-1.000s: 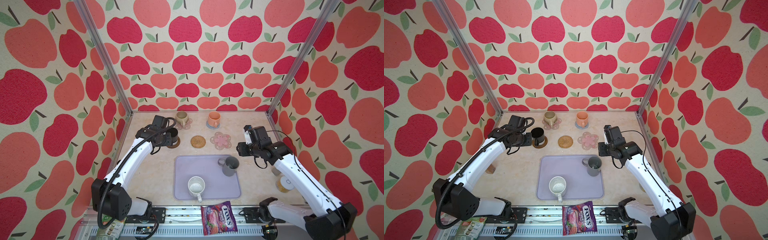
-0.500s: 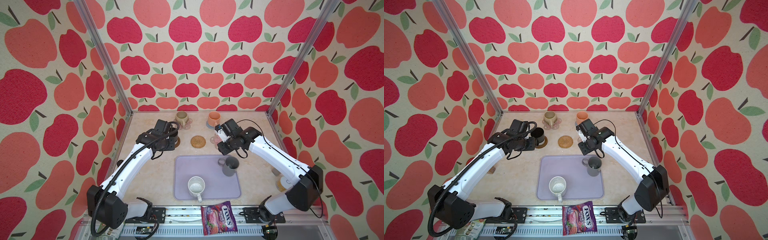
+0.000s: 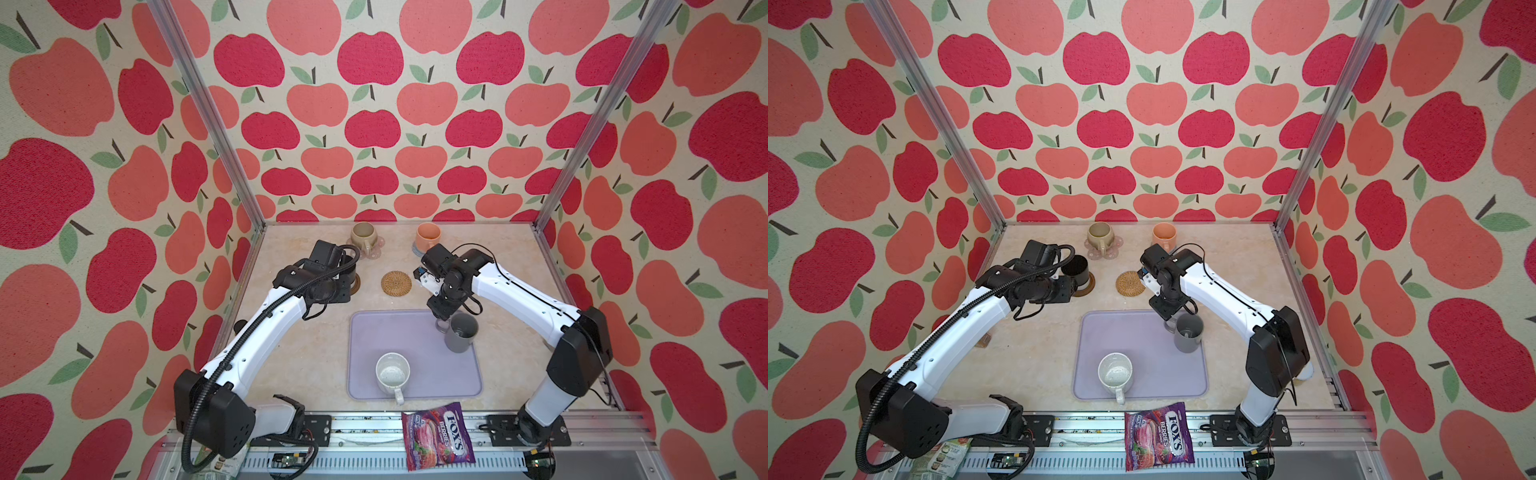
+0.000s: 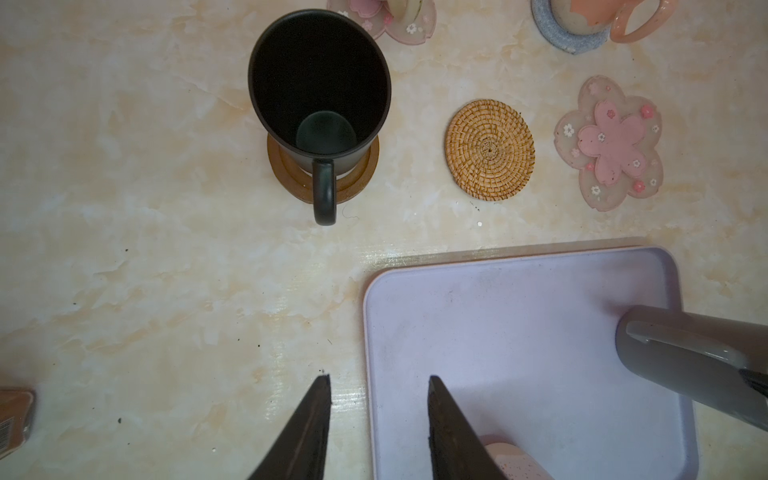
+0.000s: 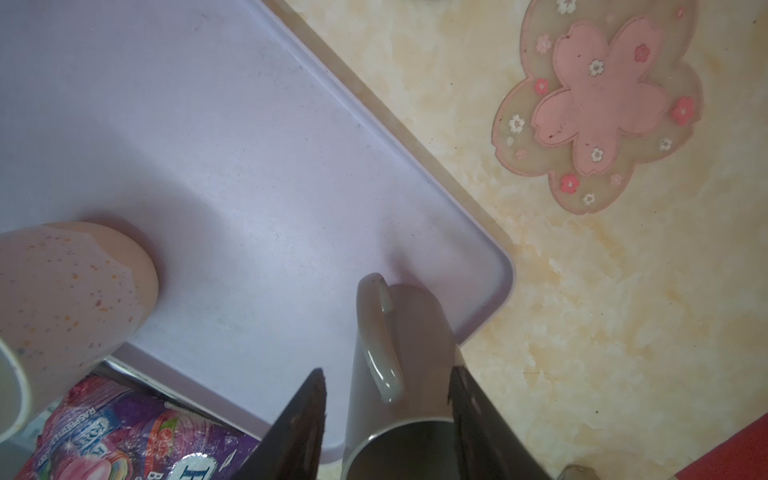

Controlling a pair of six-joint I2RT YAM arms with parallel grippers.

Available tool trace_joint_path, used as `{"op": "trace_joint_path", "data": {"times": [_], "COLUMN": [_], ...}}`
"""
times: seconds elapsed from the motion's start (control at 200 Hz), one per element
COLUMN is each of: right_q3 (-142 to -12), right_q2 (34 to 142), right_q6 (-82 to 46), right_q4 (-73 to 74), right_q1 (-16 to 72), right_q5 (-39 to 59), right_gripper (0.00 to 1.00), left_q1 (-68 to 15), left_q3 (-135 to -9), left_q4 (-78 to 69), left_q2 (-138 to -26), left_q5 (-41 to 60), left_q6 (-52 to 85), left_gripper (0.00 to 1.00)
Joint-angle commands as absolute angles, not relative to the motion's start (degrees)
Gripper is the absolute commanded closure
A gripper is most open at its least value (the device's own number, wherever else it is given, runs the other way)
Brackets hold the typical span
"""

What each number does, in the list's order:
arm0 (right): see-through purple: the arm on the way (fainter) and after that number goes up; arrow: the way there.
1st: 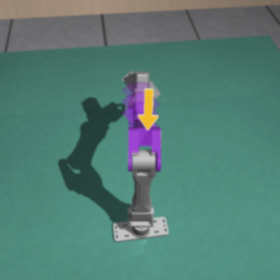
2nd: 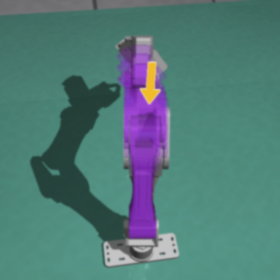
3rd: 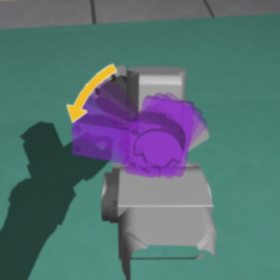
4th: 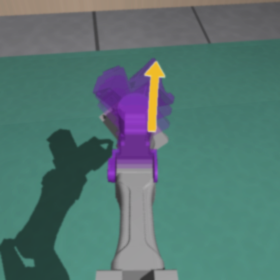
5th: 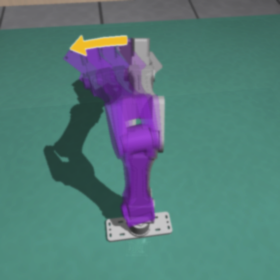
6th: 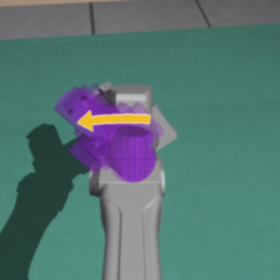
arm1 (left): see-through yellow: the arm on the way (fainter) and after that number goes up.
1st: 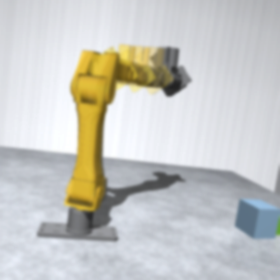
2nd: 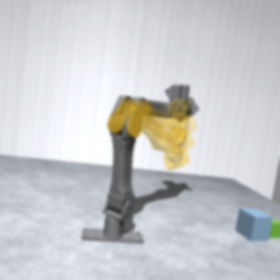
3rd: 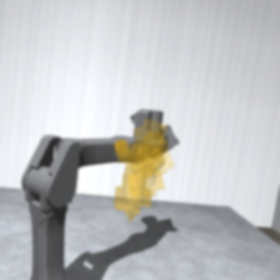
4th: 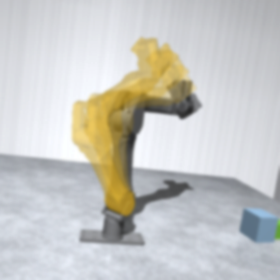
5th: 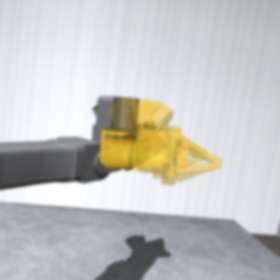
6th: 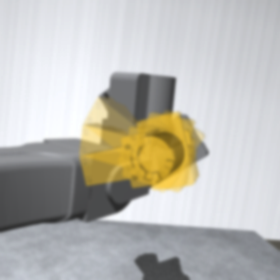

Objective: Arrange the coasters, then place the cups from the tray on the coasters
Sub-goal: 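Lower right gripper onto grey mug rim on tray and close it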

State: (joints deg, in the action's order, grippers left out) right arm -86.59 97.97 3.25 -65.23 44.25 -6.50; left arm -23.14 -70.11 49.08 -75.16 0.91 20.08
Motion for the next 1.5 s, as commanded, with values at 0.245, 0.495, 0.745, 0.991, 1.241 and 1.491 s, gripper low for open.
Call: {"op": "trace_joint_path", "data": {"times": [0.245, 0.495, 0.745, 0.991, 1.241, 1.491], "right_q3": [-90.1, -92.1, -93.1, -93.7, -96.1, -99.8], "right_q2": [103.4, 105.9, 108.3, 109.6, 112.8, 113.4], "right_q6": [5.7, 5.8, 5.2, 4.4, 3.4, 1.6], "right_q4": [-69.7, -72.3, -75.2, -76.5, -78.2, -78.6], "right_q1": [44.6, 44.7, 44.7, 45.1, 45.5, 45.8], "right_q5": [-7.2, -5.5, -6.2, -6.1, -6.4, -5.7], "right_gripper": [0.51, 0.55, 0.61, 0.62, 0.89, 0.92], "left_q1": [-23.3, -23.0, -22.1, -21.2, -20.0, -18.6], "left_q3": [-68.3, -67.2, -66.4, -65.6, -64.4, -63.2], "left_q4": [50.3, 49.7, 48.8, 48.5, 48.3, 47.7], "left_q2": [-75.0, -75.0, -74.9, -74.2, -72.7, -71.6], "left_q5": [0.6, 0.6, 1.1, 1.3, 1.4, 2.4], "left_q6": [20.1, 20.0, 19.8, 19.6, 19.3, 19.0], "left_gripper": [0.59, 0.59, 0.59, 0.59, 0.59, 0.59]}}
